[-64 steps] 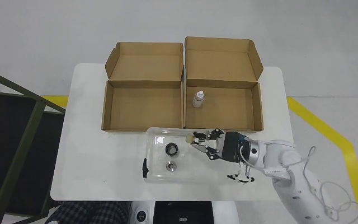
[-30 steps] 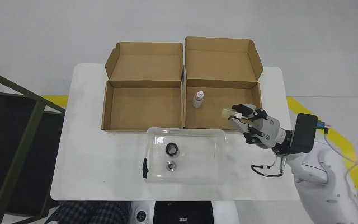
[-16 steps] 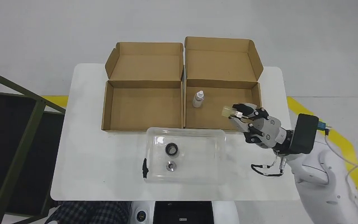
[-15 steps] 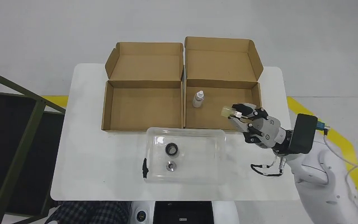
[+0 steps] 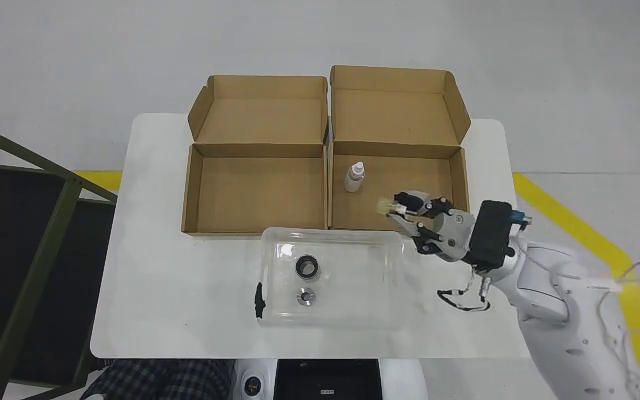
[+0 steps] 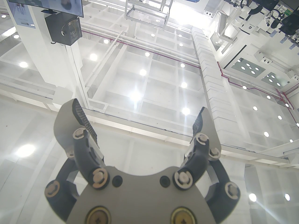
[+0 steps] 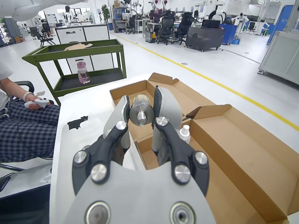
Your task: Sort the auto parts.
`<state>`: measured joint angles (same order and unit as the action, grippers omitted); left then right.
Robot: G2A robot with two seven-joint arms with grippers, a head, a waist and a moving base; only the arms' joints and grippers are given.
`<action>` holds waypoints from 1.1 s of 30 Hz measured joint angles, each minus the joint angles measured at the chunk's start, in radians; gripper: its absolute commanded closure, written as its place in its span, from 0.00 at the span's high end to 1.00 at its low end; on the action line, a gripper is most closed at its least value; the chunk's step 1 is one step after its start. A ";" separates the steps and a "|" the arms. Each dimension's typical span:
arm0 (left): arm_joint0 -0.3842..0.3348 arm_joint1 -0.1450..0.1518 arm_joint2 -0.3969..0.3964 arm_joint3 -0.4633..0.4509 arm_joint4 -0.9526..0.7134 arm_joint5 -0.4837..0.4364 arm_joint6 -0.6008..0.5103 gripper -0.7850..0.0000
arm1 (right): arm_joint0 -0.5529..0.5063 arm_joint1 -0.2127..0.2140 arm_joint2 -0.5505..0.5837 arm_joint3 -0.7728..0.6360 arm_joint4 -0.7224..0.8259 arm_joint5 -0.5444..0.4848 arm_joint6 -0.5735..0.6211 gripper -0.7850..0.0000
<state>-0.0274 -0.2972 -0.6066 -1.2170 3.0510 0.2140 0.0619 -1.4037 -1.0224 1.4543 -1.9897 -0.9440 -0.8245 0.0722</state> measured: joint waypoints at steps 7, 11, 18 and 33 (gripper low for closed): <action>0.000 0.000 0.000 0.000 0.000 0.000 0.000 1.00 | 0.043 -0.004 -0.051 0.054 -0.046 0.027 0.040 0.00; 0.000 0.000 0.000 0.000 0.000 0.000 0.000 1.00 | 0.072 -0.008 -0.082 0.094 -0.063 0.060 0.069 0.00; 0.000 0.000 0.000 0.000 0.000 0.000 0.000 1.00 | 0.121 -0.013 -0.126 0.153 -0.102 0.118 0.128 0.00; 0.000 0.000 0.000 0.000 0.000 0.000 0.000 1.00 | 0.276 -0.026 -0.230 0.260 -0.259 0.202 0.340 0.00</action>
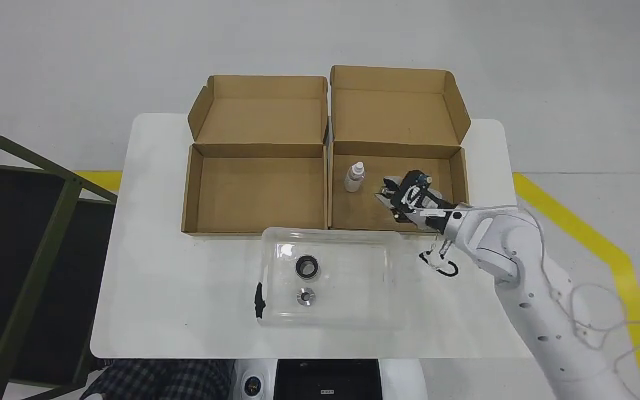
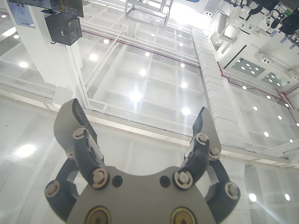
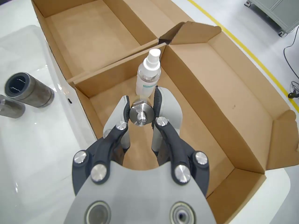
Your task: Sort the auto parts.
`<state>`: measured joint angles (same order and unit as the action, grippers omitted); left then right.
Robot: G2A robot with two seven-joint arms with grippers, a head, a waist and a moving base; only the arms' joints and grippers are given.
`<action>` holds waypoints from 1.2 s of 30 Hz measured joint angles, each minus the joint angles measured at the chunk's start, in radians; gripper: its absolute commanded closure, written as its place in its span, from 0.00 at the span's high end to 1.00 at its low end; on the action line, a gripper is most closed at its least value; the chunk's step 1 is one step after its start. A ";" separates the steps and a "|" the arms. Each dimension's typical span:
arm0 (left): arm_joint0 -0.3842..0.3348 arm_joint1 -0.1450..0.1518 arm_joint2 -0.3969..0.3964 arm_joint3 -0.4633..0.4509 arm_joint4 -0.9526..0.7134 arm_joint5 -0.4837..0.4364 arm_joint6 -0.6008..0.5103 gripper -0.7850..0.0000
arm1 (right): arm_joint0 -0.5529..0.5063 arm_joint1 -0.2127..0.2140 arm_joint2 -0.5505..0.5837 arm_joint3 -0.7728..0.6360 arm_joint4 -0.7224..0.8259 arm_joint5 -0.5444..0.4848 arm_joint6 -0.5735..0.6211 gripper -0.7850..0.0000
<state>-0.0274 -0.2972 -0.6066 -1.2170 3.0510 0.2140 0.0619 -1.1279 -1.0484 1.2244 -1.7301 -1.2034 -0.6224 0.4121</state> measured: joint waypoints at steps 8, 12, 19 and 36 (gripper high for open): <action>0.000 0.000 0.000 0.000 0.000 0.000 0.000 1.00 | 0.097 -0.018 -0.077 0.113 -0.009 0.034 0.065 0.00; 0.000 0.000 0.000 0.000 0.000 0.000 0.000 1.00 | 0.141 -0.025 -0.106 0.153 -0.025 0.035 0.104 0.00; 0.000 0.000 0.000 0.000 0.000 0.000 0.000 1.00 | 0.205 -0.038 -0.152 0.217 -0.038 0.038 0.167 0.01; 0.000 0.000 0.000 0.000 0.000 0.000 0.000 1.00 | 0.283 -0.067 -0.238 0.310 -0.036 0.047 0.202 0.71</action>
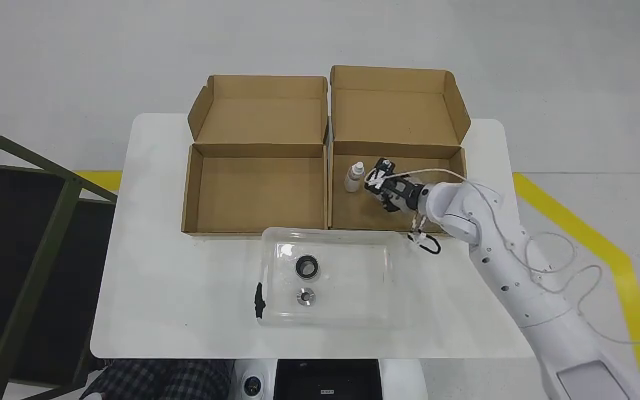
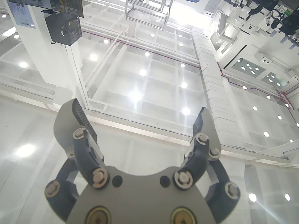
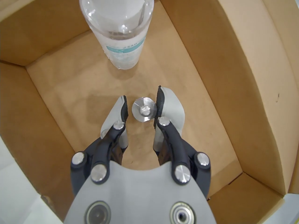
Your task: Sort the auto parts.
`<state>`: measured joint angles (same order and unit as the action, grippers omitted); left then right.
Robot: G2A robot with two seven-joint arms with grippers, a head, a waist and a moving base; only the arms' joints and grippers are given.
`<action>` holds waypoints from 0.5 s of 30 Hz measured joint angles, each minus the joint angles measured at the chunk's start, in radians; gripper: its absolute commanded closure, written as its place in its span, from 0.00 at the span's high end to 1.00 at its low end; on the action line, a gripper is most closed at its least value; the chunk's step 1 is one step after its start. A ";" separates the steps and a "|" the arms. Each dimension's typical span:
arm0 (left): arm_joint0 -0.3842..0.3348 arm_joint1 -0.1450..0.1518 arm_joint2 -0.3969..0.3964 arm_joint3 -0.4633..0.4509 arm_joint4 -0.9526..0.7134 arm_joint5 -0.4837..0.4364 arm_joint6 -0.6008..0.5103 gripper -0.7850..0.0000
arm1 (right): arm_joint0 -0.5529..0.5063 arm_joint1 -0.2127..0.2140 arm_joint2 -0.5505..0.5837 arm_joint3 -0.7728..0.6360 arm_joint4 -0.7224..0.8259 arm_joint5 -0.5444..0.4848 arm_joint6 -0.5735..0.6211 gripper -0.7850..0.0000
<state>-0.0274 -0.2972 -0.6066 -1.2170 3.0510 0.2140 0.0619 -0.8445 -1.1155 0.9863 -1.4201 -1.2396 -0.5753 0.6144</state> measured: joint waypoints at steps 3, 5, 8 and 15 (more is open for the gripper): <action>0.000 0.000 0.000 0.000 0.000 0.000 0.000 1.00 | -0.001 0.000 0.005 -0.009 0.006 0.000 0.000 0.95; 0.000 0.000 0.000 0.000 0.000 0.000 0.000 1.00 | -0.008 0.002 0.016 -0.023 0.007 0.000 0.000 1.00; 0.000 0.000 0.000 0.000 0.000 0.000 0.000 1.00 | -0.027 0.009 0.043 -0.058 0.008 -0.004 -0.003 1.00; 0.000 0.000 0.000 0.000 0.000 0.000 0.000 1.00 | -0.105 0.033 0.133 -0.184 0.040 -0.032 -0.009 1.00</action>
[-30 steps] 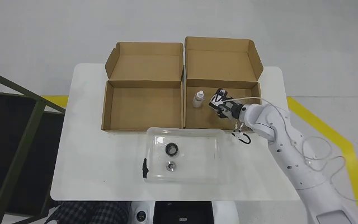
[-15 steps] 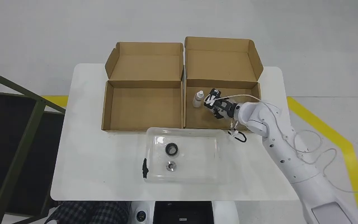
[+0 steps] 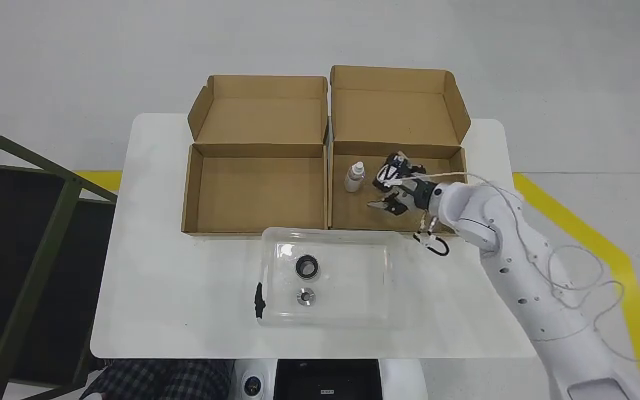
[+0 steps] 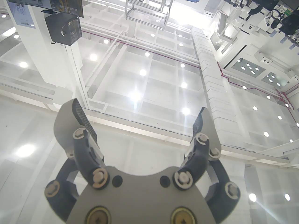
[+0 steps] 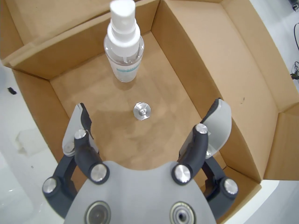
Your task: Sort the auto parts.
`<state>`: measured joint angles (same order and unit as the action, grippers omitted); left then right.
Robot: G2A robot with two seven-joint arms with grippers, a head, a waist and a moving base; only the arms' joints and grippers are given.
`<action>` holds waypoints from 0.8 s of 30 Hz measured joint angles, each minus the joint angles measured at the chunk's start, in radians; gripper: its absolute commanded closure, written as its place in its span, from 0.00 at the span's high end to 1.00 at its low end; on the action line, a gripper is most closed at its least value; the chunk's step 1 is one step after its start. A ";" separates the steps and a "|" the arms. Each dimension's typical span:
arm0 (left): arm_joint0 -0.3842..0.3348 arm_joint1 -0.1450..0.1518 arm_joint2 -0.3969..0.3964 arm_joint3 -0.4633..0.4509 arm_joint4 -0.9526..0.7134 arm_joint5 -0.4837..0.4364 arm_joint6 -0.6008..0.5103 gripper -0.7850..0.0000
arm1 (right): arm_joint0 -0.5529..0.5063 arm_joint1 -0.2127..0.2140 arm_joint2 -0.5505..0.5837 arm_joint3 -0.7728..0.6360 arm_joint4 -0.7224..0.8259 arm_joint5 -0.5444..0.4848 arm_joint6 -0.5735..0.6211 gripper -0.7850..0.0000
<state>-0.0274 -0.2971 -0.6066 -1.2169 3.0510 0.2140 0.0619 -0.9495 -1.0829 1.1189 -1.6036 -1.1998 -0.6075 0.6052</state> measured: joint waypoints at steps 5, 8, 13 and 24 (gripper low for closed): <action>0.000 0.000 0.000 0.000 0.000 0.000 0.000 1.00 | -0.064 0.016 0.066 -0.114 0.039 -0.026 0.013 1.00; 0.000 0.000 0.000 0.000 0.000 0.000 0.000 1.00 | -0.104 0.025 0.100 -0.189 0.043 -0.039 0.021 1.00; 0.000 0.000 0.000 0.000 0.000 0.000 0.000 1.00 | -0.177 0.038 0.141 -0.306 0.039 -0.062 0.022 1.00; 0.000 0.000 0.000 0.000 0.000 0.000 0.000 1.00 | -0.318 0.053 0.137 -0.490 -0.017 -0.118 -0.005 1.00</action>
<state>-0.0274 -0.2972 -0.6066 -1.2170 3.0510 0.2140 0.0619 -1.2672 -1.0300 1.2557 -2.0934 -1.2165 -0.7251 0.5998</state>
